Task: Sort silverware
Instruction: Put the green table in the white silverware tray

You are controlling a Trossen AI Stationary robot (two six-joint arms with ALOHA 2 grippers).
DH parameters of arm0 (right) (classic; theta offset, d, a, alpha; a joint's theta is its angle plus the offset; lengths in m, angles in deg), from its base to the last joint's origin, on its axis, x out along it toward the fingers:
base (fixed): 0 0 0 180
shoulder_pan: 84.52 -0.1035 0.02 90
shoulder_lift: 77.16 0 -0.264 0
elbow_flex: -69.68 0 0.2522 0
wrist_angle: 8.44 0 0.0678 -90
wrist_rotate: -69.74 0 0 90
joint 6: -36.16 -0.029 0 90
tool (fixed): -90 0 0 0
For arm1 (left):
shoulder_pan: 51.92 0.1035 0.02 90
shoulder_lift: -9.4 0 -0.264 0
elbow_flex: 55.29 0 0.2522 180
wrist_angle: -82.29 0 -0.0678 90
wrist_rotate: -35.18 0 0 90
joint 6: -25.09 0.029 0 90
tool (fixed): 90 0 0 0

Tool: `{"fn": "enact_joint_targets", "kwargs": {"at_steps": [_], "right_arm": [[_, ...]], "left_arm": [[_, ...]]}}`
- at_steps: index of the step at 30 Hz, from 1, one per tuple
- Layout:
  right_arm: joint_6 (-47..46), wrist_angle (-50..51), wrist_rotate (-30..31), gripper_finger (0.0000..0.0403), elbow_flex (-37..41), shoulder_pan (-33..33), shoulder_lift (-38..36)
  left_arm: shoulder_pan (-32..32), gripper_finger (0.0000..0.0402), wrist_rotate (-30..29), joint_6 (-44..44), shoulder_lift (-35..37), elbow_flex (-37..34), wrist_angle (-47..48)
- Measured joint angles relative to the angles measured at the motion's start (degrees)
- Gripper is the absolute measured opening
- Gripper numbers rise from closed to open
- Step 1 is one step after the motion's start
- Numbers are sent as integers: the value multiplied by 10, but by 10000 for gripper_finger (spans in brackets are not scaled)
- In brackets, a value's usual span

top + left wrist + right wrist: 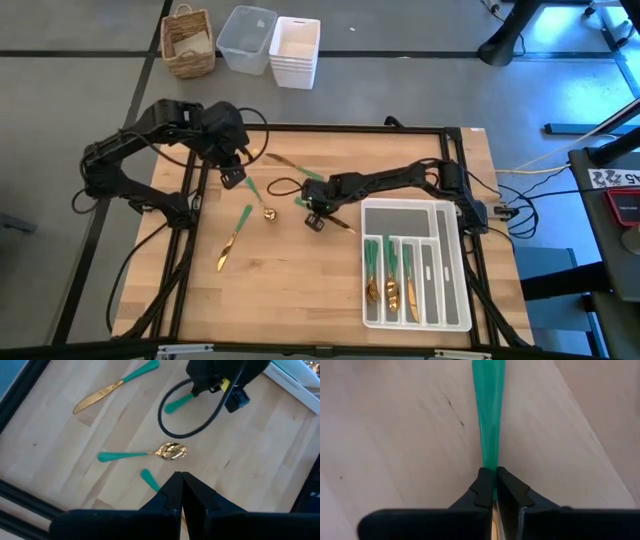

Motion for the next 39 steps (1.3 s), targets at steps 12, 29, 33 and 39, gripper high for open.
{"fn": "enact_joint_targets", "kwargs": {"at_steps": [12,29,33,39], "right_arm": [[11,-5,-19,66,1,0,0],[42,13,-4,88,0,0,0],[59,13,-4,87,0,0,0],[60,8,-28,55,2,1,0]], "left_arm": [[-24,0,-20,-17,0,0,-10],[-41,0,-20,-24,0,0,-10],[-41,0,-20,-24,0,0,-10],[-41,0,-20,-24,0,0,-14]]}}
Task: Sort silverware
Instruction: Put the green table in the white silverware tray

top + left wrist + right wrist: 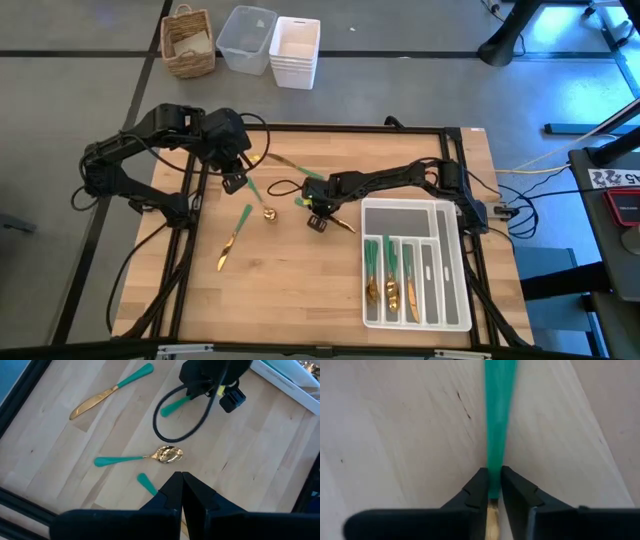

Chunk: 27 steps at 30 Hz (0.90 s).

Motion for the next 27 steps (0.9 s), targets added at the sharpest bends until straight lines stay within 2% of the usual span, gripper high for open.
{"fn": "enact_joint_targets", "kwargs": {"at_steps": [4,6,10,18,23,27], "right_arm": [[0,-2,-6,13,1,0,0],[0,-3,-6,5,1,0,0],[-5,-3,-6,9,1,0,0],[-6,-9,-7,14,1,-1,0],[-6,-6,-10,52,-4,-1,-1],[-5,30,-10,91,-31,-1,2]], "left_arm": [[0,0,0,10,0,0,0],[0,0,0,22,6,0,-1],[0,0,-4,16,37,0,-2],[-28,0,-51,-77,114,-9,-25],[-79,0,-72,-145,166,-102,-64],[-126,0,-72,-148,208,-215,-172]]}}
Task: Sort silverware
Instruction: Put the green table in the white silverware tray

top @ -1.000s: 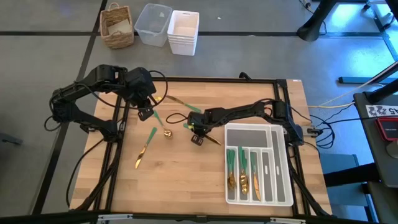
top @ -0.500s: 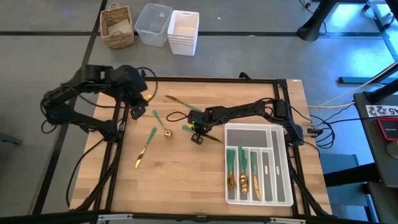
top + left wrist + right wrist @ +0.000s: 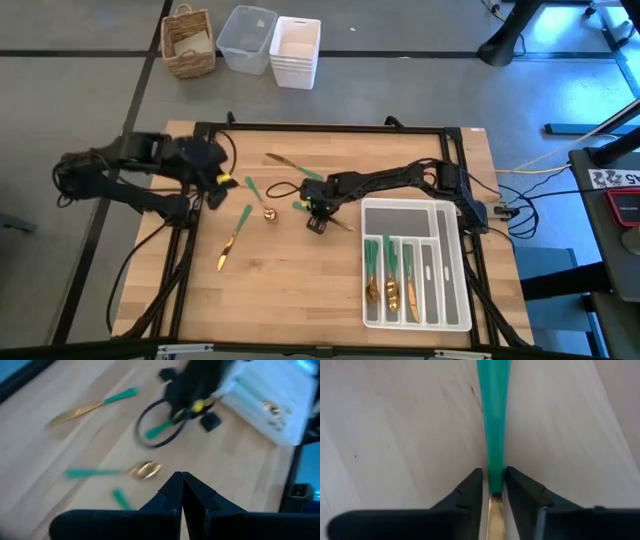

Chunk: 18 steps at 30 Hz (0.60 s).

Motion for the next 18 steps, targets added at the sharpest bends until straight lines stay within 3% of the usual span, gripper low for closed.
{"fn": "enact_joint_targets", "kwargs": {"at_steps": [7,18], "right_arm": [[14,74,3,114,-35,0,2],[31,87,4,110,-37,0,9]], "left_arm": [[-58,0,0,60,51,-175,-298],[-88,0,0,98,67,-313,-548]]}}
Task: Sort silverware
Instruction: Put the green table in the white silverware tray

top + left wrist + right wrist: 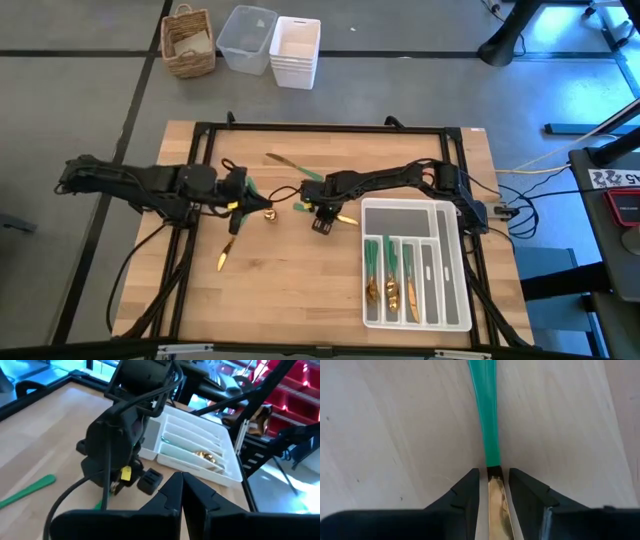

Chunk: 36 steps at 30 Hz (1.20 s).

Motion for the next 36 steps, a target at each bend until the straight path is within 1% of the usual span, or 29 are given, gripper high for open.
{"fn": "enact_joint_targets", "kwargs": {"at_steps": [6,11,14,21,23,33,36], "right_arm": [[2,7,3,110,-3,0,10],[4,20,2,104,-4,-1,17],[4,23,-2,83,-4,0,18],[4,24,-11,13,-3,1,18],[4,24,-11,5,-3,1,18],[3,33,-15,3,-16,1,17],[3,36,-16,11,-26,0,18]], "left_arm": [[0,0,0,-28,1,-28,-18],[0,0,0,-34,1,-31,-19],[0,0,0,-25,1,-32,-35],[0,0,0,-23,1,-31,-41],[0,0,0,-23,1,-31,-41],[0,0,0,-23,1,-31,-41],[0,0,0,-23,1,-31,-41]]}}
